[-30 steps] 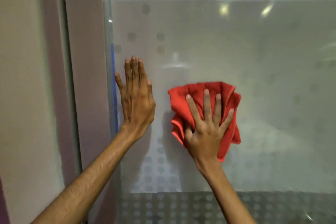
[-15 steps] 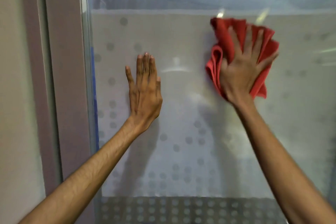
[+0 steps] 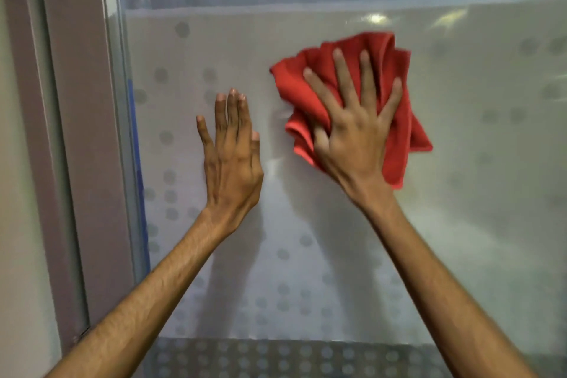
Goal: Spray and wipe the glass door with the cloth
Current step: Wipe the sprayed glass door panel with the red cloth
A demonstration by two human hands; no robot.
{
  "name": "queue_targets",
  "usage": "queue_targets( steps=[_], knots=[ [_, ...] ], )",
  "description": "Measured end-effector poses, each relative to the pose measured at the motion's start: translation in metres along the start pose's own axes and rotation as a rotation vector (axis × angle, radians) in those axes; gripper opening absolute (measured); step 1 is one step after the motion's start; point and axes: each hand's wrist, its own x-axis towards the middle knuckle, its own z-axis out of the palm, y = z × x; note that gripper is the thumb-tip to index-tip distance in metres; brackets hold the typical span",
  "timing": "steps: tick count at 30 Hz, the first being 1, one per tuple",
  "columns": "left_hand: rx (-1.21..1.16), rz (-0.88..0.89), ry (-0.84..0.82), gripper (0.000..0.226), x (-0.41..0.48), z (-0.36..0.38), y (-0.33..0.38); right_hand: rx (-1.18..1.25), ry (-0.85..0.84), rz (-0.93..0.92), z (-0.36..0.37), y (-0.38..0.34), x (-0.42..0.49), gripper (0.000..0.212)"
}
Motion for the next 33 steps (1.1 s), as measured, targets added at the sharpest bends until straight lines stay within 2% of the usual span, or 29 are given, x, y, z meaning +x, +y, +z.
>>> queue_targets(
  steps=[6,10,13,18,25,31,33],
  knots=[
    [-0.019,-0.057,0.01,0.054,-0.01,0.003,0.007,-0.01,-0.082,0.147,-0.009,-0.002,-0.12,0.072],
    [-0.041,0.013,-0.022,0.053,-0.01,0.008,0.03,-0.049,-0.148,0.11,-0.018,0.021,-0.169,0.081],
    [-0.048,0.057,-0.024,0.053,-0.004,0.014,0.05,-0.046,-0.127,0.124,-0.025,0.053,-0.155,0.082],
    [-0.046,0.067,-0.012,0.053,0.019,0.024,0.084,-0.011,-0.022,0.238,-0.033,0.095,-0.065,0.066],
    [-0.045,0.054,0.016,0.053,0.034,0.037,0.122,-0.031,0.002,0.227,-0.036,0.116,0.047,0.064],
    [-0.036,0.023,0.041,0.053,0.027,0.043,0.136,-0.019,0.001,0.037,-0.033,0.114,-0.006,0.062],
    [-0.036,0.012,0.037,0.053,0.022,0.045,0.139,-0.023,-0.014,0.034,-0.035,0.119,-0.04,0.06]
  ],
)
